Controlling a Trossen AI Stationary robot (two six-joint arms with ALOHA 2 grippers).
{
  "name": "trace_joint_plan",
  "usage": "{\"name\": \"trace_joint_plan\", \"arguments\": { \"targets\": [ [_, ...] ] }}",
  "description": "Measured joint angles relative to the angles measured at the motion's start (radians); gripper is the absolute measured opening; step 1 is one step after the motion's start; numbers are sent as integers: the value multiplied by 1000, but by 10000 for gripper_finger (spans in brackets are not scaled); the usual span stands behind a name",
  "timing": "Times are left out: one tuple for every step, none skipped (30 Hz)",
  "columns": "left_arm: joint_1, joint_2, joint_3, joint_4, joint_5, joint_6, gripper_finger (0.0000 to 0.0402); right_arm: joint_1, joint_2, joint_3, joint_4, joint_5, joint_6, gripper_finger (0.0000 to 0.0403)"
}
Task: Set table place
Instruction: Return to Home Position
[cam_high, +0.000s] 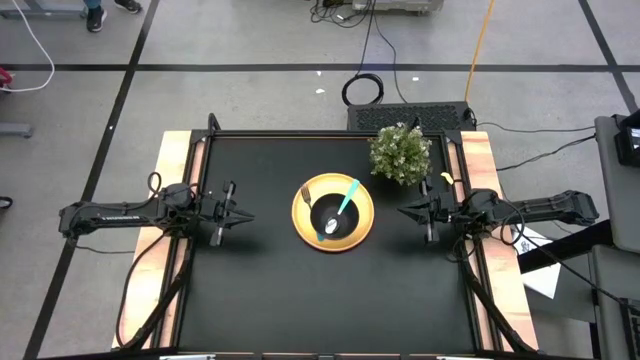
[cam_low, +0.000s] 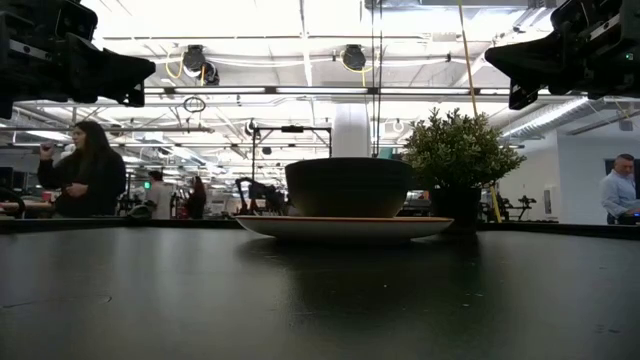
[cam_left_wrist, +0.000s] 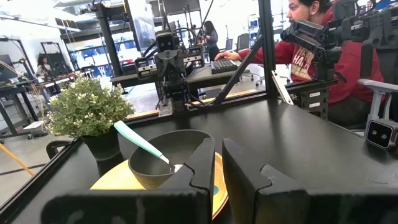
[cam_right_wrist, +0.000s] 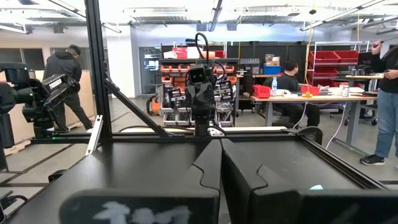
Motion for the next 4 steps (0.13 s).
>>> {"name": "trace_joint_plan", "arguments": {
  "targets": [
    [0, 0, 0, 0, 0, 0, 37, 0, 0, 0, 0, 0, 0, 0],
    [0, 0, 0, 0, 0, 0, 37, 0, 0, 0, 0, 0, 0, 0],
    [0, 0, 0, 0, 0, 0, 37, 0, 0, 0, 0, 0, 0, 0],
    [0, 0, 0, 0, 0, 0, 37, 0, 0, 0, 0, 0, 0, 0]
  ]
}}
